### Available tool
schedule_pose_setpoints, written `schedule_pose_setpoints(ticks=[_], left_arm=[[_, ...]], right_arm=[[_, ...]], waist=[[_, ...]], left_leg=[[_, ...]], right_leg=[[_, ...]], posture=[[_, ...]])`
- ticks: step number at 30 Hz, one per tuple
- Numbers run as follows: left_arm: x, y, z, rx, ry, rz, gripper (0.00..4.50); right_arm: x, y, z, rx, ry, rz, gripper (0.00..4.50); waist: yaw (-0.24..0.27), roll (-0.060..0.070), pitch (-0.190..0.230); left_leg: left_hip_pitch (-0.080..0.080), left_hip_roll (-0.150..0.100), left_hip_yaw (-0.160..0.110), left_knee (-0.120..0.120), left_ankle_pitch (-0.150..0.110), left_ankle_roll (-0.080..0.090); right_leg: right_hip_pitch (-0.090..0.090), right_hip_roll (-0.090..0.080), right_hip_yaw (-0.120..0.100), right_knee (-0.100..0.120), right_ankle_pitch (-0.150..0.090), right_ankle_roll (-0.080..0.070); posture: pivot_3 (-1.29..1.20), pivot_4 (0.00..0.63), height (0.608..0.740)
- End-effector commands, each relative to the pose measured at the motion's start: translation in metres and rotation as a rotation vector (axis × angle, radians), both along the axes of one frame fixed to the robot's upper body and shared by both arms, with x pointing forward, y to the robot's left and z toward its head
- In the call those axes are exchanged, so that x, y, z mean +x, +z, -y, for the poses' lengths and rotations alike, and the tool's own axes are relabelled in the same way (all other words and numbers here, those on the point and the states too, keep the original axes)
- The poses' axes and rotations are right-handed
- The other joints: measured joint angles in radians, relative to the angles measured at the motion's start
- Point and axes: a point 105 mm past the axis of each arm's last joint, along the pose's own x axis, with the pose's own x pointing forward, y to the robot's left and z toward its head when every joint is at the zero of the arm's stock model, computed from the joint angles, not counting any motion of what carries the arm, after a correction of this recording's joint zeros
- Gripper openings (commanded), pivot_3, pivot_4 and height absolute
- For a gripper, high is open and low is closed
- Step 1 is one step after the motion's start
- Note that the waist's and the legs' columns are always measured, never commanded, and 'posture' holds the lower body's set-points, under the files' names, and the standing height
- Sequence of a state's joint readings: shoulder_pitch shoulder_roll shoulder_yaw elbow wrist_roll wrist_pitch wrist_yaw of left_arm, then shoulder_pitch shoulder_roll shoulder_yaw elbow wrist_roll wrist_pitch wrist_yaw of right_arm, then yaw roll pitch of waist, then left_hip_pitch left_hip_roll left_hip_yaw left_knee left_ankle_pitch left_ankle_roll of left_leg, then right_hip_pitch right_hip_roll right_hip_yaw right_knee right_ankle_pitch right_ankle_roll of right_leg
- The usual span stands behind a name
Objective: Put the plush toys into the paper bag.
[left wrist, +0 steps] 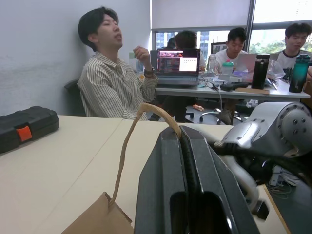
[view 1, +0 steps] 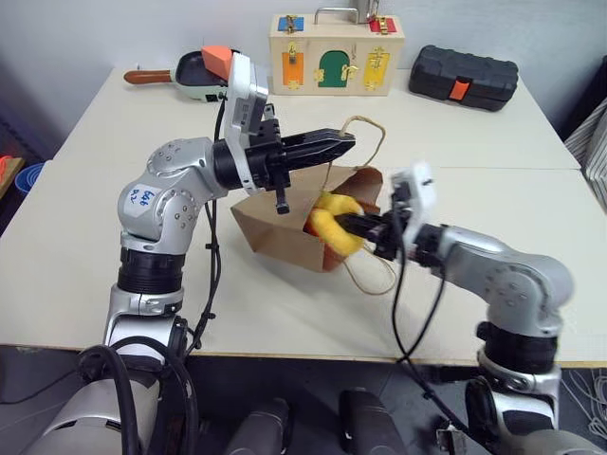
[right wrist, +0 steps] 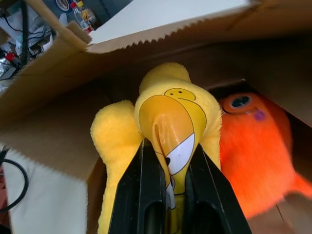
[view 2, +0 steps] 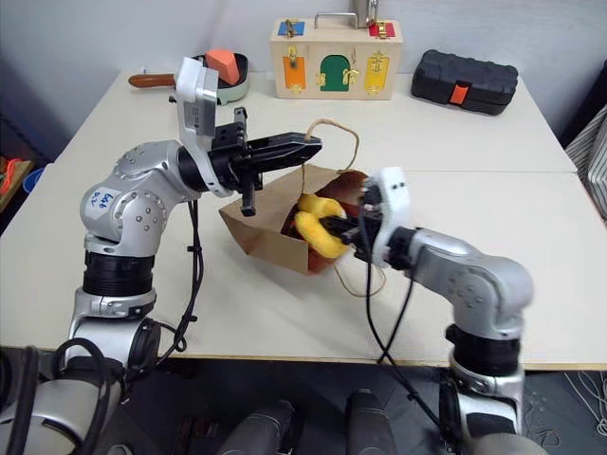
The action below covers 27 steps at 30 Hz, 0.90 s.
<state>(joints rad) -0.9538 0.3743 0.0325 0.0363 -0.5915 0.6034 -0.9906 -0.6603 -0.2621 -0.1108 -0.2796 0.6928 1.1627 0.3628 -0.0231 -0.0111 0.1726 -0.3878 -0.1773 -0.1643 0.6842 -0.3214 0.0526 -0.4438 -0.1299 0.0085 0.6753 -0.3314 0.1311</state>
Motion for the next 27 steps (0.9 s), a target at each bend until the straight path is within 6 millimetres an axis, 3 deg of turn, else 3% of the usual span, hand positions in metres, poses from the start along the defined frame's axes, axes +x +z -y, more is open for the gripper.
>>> schedule_pose_setpoints(ticks=[1, 5, 8, 14, 16, 19, 27], left_arm=[[-0.012, 0.01, 0.004, -0.015, -0.032, 0.048, 0.0], [-0.011, 0.01, 0.004, -0.015, -0.027, 0.046, 0.0], [-0.009, 0.011, 0.003, -0.018, -0.019, 0.048, 0.0], [-0.002, 0.009, -0.002, -0.021, 0.014, 0.047, 0.0], [-0.001, 0.009, -0.003, -0.021, 0.021, 0.044, 0.0], [0.0, 0.008, -0.005, -0.02, 0.025, 0.043, 0.0], [0.002, 0.009, -0.009, -0.026, 0.042, 0.045, 0.0]], right_arm=[[0.021, 0.016, -0.024, 0.072, -0.002, 0.046, 0.01], [0.048, 0.018, -0.038, 0.159, -0.056, 0.0, 0.01], [0.055, 0.019, -0.047, 0.201, -0.055, -0.027, 0.01], [0.044, 0.015, -0.063, 0.159, 0.044, -0.009, 2.08], [0.039, 0.015, -0.056, 0.122, 0.051, 0.018, 2.8], [0.029, 0.018, -0.029, 0.079, 0.035, 0.059, 3.82], [-0.025, 0.019, 0.053, -0.026, -0.065, 0.05, 3.82]], waist=[[-0.007, 0.0, 0.0], [-0.013, 0.0, 0.0], [-0.018, 0.0, 0.0], [-0.033, 0.0, 0.0], [-0.033, 0.0, 0.0], [-0.029, 0.0, 0.0], [-0.013, 0.0, 0.0]], left_leg=[[0.0, 0.0, 0.0, 0.0, 0.0, 0.0], [0.0, 0.001, 0.0, -0.001, 0.0, 0.0], [0.0, 0.001, 0.0, -0.001, 0.0, 0.0], [0.0, 0.001, -0.003, 0.0, 0.0, 0.0], [0.0, 0.001, -0.003, 0.0, 0.0, 0.0], [0.0, 0.0, -0.005, 0.0, 0.0, 0.0], [-0.002, 0.0, -0.005, -0.001, 0.0, 0.0]], right_leg=[[0.0, 0.0, 0.0, 0.0, 0.0, 0.0], [-0.001, 0.0, -0.001, 0.002, 0.0, 0.0], [-0.001, 0.0, -0.001, 0.002, 0.0, 0.0], [-0.001, 0.0, -0.002, 0.003, 0.0, -0.001], [-0.001, 0.0, -0.002, 0.003, 0.0, -0.001], [-0.001, 0.0, -0.002, 0.004, 0.0, -0.001], [-0.001, 0.0, -0.002, 0.001, 0.0, -0.001]], posture=[[0.0, 0.15, 0.74], [0.0, 0.15, 0.74], [0.0, 0.15, 0.74], [0.0, 0.15, 0.74], [0.0, 0.15, 0.74], [0.0, 0.15, 0.74], [0.0, 0.15, 0.74]])
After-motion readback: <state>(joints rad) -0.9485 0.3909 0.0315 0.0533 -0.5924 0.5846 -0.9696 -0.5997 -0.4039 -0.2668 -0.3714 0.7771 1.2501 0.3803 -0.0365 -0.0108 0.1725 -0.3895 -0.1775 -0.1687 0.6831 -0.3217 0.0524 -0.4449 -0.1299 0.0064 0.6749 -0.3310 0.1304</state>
